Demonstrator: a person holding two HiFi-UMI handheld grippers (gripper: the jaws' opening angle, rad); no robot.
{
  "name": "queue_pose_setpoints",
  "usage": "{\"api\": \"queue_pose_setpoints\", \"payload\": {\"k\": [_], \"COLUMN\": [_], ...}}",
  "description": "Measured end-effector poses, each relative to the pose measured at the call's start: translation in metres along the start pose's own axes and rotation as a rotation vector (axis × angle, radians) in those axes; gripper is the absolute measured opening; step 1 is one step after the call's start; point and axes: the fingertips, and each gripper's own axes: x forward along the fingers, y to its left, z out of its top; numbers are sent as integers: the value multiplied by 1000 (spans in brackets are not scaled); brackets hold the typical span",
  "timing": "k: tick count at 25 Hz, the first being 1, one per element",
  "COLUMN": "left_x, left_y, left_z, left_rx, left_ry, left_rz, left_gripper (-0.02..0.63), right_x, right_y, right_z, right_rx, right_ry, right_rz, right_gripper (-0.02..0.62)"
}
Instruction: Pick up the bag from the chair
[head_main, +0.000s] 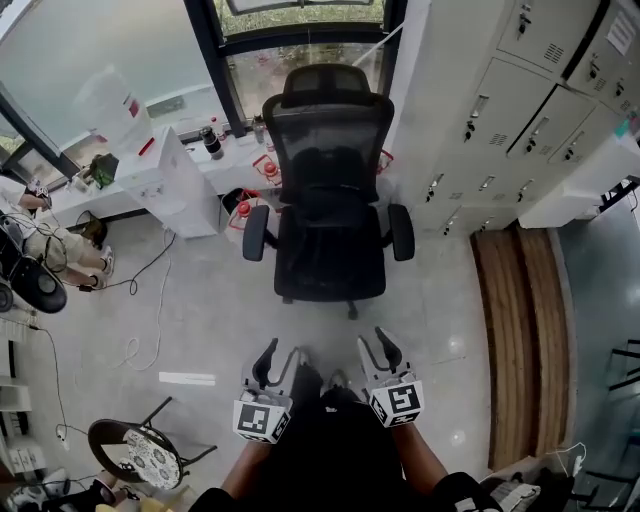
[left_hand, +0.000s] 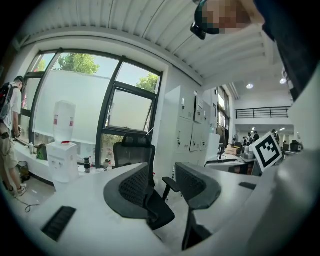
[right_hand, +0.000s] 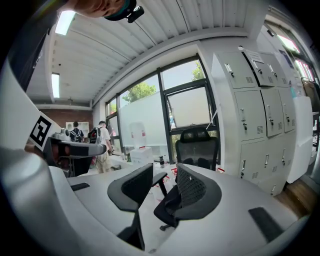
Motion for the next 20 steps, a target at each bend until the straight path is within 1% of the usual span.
{"api": "queue_pose_setpoints", "payload": {"k": [4,7,9,11,15,20], "left_x": [36,68,89,109,151,185], "left_y": [28,59,79,97,141,181], "left_z": [3,8,13,22,45,52], "left_rx": [-14,-31,-31,-15,-5,-13], "left_ry": [-2,-14,-9,-9,-33,-16], "left_rz": [8,11,-3,-19,-46,-76], "left_gripper": [156,156,156,159,163,164], "right_x": [37,72,96,121,177,221], "right_y": [-17,-28,-32,-38,-59,-76], "right_z": [3,10,17,22,38,48], "right_rx": [15,13,11,7,-18,-25], "right_ry": [18,23,28,40,61,81], "right_rz": [-11,-25,-37,-51,-94,-128], "right_gripper": [126,126,126,126,137,141]}}
